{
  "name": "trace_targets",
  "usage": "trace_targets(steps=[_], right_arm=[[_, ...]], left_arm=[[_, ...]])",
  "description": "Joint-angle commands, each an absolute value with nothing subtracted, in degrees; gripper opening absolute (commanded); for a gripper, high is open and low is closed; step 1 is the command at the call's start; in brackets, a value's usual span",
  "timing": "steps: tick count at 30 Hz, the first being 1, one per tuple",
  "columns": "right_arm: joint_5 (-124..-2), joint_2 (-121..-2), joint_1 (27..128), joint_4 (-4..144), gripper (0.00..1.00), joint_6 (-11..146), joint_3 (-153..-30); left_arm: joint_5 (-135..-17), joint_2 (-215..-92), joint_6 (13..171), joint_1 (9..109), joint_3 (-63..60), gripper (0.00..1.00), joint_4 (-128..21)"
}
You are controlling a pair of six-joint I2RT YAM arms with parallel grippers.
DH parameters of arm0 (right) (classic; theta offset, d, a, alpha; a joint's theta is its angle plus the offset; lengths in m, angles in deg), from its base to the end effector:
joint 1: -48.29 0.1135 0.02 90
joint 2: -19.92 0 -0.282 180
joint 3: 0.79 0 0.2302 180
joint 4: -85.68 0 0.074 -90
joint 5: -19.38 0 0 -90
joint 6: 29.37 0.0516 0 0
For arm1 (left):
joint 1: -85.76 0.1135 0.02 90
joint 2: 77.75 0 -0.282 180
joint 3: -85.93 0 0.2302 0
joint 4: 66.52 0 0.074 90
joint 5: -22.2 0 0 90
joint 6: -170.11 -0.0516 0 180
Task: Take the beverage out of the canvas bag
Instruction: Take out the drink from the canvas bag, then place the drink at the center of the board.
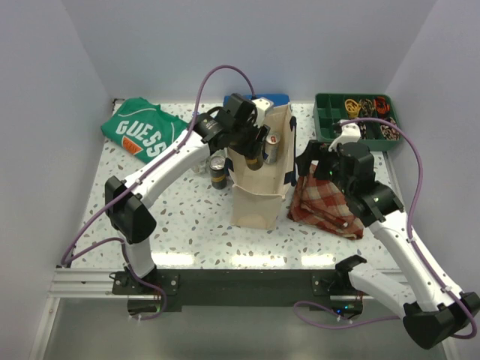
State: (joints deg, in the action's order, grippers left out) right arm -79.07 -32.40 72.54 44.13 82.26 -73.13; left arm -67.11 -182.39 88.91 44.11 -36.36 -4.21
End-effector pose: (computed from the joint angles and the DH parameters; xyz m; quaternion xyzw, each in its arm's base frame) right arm 0.1674 0.0671 0.3696 0.0226 0.8252 0.1626 0.5404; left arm 0.2993 -0.2653 0.3679 0.2587 0.8857 -0.1592 0.3510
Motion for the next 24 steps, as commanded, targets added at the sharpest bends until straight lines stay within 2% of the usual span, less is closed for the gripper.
trace_targets(steps=[1,15,24], right_arm=[[-80.55,-31.76,72.38,44.29,0.88,82.61,-74.43],[-80.9,-31.24,72.46,43.94,0.88,82.87,-73.64],[-81.08,-30.8,72.46,43.67,0.88,83.4,-73.47]], left_arm=[[-69.11,-177.42,88.29,43.83,-40.89,0.0,-9.23],[-70.08,-175.66,87.5,43.04,-43.7,0.0,-8.35],[-68.24,-169.6,88.46,42.86,-38.88,0.0,-13.7]])
